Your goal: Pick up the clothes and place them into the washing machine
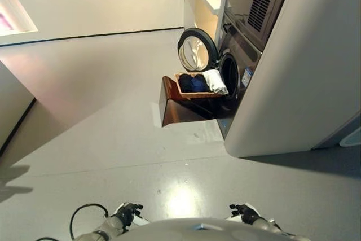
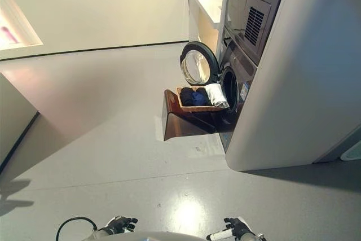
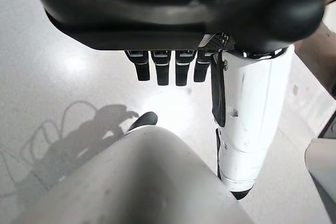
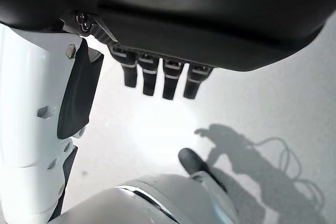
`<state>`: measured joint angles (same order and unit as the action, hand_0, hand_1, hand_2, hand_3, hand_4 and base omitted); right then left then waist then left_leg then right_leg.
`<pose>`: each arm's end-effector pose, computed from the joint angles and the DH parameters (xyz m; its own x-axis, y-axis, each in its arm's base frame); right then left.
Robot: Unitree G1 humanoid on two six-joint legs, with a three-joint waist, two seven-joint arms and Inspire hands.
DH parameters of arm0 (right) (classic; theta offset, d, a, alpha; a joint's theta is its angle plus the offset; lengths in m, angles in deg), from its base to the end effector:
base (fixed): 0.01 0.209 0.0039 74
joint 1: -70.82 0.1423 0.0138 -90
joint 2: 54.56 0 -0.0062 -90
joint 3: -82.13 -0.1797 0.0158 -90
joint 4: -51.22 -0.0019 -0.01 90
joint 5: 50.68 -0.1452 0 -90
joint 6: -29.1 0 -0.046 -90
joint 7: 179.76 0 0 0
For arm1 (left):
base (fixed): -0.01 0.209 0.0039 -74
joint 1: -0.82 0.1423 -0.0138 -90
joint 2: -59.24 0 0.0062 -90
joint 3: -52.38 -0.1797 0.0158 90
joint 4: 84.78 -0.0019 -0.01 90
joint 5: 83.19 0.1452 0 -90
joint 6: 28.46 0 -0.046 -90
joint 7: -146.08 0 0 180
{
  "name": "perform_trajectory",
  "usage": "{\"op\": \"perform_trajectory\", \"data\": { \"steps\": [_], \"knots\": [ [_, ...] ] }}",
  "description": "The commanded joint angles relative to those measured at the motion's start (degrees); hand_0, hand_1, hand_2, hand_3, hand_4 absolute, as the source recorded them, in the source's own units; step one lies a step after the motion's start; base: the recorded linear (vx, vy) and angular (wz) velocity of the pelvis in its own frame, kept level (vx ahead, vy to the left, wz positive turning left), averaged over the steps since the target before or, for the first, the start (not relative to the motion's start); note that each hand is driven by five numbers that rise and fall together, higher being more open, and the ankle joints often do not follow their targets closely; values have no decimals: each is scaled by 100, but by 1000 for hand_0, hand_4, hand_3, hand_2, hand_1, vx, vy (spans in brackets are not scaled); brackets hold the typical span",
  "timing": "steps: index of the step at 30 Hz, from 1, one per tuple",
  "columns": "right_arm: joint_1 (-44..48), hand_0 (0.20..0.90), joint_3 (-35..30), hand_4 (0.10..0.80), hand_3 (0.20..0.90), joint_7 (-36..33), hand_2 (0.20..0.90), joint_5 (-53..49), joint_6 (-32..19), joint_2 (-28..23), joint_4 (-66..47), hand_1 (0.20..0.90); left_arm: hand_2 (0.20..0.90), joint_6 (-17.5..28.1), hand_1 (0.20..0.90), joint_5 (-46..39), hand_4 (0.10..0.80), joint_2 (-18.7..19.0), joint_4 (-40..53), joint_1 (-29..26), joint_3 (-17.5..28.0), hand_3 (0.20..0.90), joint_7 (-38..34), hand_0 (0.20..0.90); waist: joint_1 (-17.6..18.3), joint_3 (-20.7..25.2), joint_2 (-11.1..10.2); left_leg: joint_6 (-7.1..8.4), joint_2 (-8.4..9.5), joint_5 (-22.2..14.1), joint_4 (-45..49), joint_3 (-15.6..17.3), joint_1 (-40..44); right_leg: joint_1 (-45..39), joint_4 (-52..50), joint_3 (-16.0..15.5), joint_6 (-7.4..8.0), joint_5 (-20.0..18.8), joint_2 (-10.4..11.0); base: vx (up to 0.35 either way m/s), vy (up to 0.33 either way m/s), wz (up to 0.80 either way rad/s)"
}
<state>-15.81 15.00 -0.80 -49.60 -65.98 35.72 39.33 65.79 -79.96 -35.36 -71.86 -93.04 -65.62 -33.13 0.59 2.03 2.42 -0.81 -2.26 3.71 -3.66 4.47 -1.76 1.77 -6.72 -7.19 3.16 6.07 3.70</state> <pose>0.0725 -0.2284 -0.1189 0.3313 -0.1594 -0.9300 -0.3991 0.8694 -0.2912 0.0761 0.1957 -0.1247 0.3142 0.0326 -0.9488 0.5243 0.8272 0.2020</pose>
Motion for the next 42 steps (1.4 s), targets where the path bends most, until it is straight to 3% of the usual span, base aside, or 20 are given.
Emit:
{"op": "perform_trajectory", "data": {
  "steps": [1,4,8,11,14,18,21,22,25,26,27,28,30,31,34,36,37,39,40,42],
  "knots": [
    [343,900,41,800,900,26,900,-253,-124,82,94,900,900,213,900,-171,800,28,-97,-505,390,900,-209,900,-84,-247,-412,-97,602,-630,385,-158,-45,271,131,170,396,-992,404,43,138,-2],
    [353,900,-260,800,900,-29,900,-719,-204,81,11,900,900,217,900,-268,800,142,-47,-545,521,900,-226,900,-22,-407,-382,-296,676,-844,622,-268,39,702,-1194,232,414,-1198,434,132,174,1],
    [379,900,-363,800,900,-71,900,-976,-230,109,10,900,900,220,900,-218,800,263,-31,-573,527,900,-262,900,55,-600,-339,-368,631,-964,705,-323,186,1208,-2003,237,372,-1312,314,122,98,5],
    [371,900,-468,800,900,-54,900,-1076,-247,74,51,900,900,225,900,-202,800,310,-91,-575,544,900,-268,900,157,-622,-313,-325,639,-1048,604,-439,426,1517,-1611,200,297,-1186,228,255,17,-7],
    [354,900,-568,800,900,-70,900,-987,-186,27,145,900,900,269,900,-182,800,364,-185,-680,523,900,-317,900,373,-641,-368,-129,672,-1313,319,-713,1067,1819,287,-74,429,-1769,425,416,-93,32],
    [316,900,-646,800,900,-75,900,-807,-102,17,180,900,900,265,900,-241,800,354,-256,-743,571,900,-386,900,540,-605,-350,24,503,-1468,59,-885,1650,2151,990,-236,566,-2281,395,383,-101,50],
    [139,900,-727,800,900,-35,900,-810,-118,-8,194,900,900,277,900,-238,800,258,-235,-706,519,900,-380,900,723,-419,-310,116,303,-1543,188,-1075,1907,2071,913,168,421,-2352,168,499,-209,53],
    [78,900,-754,800,900,-26,900,-823,-130,0,215,900,900,290,900,-276,800,211,-221,-674,504,900,-373,900,735,-375,-270,164,229,-1498,305,-1098,1914,2024,910,207,397,-2395,111,341,-206,26],
    [74,900,-691,800,900,-23,900,-831,-162,-49,168,900,900,293,900,-417,800,-24,-68,-648,370,900,-351,900,730,-242,-120,452,132,-490,1740,-1108,1329,1678,871,207,133,-2185,-205,340,-231,10],
    [73,900,-691,800,900,-23,900,-832,-161,-51,167,900,900,292,900,-417,800,-26,-67,-648,370,900,-351,900,732,-240,-111,455,125,-507,1768,-1111,1314,1681,871,201,131,-2184,-211,305,-254,-10],
    [128,900,-650,800,900,-44,900,-922,-202,-108,57,900,900,303,900,-453,800,-58,69,-752,267,900,-347,900,690,-317,-180,609,126,123,3286,-964,653,1242,947,226,-121,-1937,-313,203,-181,-10],
    [129,900,-650,800,900,-44,900,-921,-202,-103,57,900,900,303,900,-453,800,-54,69,-753,267,900,-347,900,708,-306,-204,608,153,147,3273,-979,637,1257,943,221,-118,-1937,-283,299,-271,8],
    [296,900,-534,800,900,-136,900,-988,-213,-151,25,900,900,359,900,-682,800,-71,277,-911,309,900,-460,900,520,-498,-424,522,258,360,4653,-817,-91,711,992,287,-306,-1628,-222,338,-278,15],
    [379,900,-461,800,900,-179,900,-1012,-221,-156,-6,900,900,397,900,-763,800,-79,368,-949,276,900,-512,900,418,-575,-447,470,118,254,4823,-628,-470,575,970,310,-352,-1543,-243,286,-219,6],
    [531,900,-348,800,900,-240,900,-1064,-246,-160,-67,900,900,429,900,-790,800,-64,398,-968,239,900,-572,900,257,-655,-549,341,154,36,4562,-460,-1126,453,924,432,-372,-1422,-238,183,-79,-31],
    [638,900,-223,800,900,-286,900,-1089,-279,-131,-94,900,900,428,900,-790,800,-85,259,-936,239,900,-669,900,62,-755,-607,301,-126,37,3475,-278,-1660,156,935,609,-306,-1199,-294,320,-37,-1],
    [638,900,-223,800,900,-286,900,-1089,-279,-131,-94,900,900,429,900,-790,800,-84,259,-936,239,900,-669,900,63,-753,-610,300,-123,41,3470,-277,-1659,158,935,608,-306,-1198,-291,324,19,-10],
    [608,900,-195,800,900,-305,900,-1067,-294,-98,-64,900,900,405,900,-814,800,-90,116,-846,304,900,-672,900,-61,-753,-580,332,-249,197,2080,-331,-1650,-106,989,704,-202,-1042,-357,427,87,-42],
    [581,900,-174,800,900,-336,900,-1035,-314,-95,-36,900,900,402,900,-826,800,-94,32,-775,372,900,-659,900,-199,-702,-437,435,-304,682,760,-585,-1708,-364,1079,868,-146,-879,-529,455,102,-53],
    [545,900,-153,800,900,-350,900,-1032,-318,-110,-34,900,900,387,900,-827,800,-101,46,-719,378,900,-642,900,-269,-696,-406,465,-251,815,221,-654,-1657,-580,1135,983,-118,-761,-550,404,90,-39]
  ]
}}
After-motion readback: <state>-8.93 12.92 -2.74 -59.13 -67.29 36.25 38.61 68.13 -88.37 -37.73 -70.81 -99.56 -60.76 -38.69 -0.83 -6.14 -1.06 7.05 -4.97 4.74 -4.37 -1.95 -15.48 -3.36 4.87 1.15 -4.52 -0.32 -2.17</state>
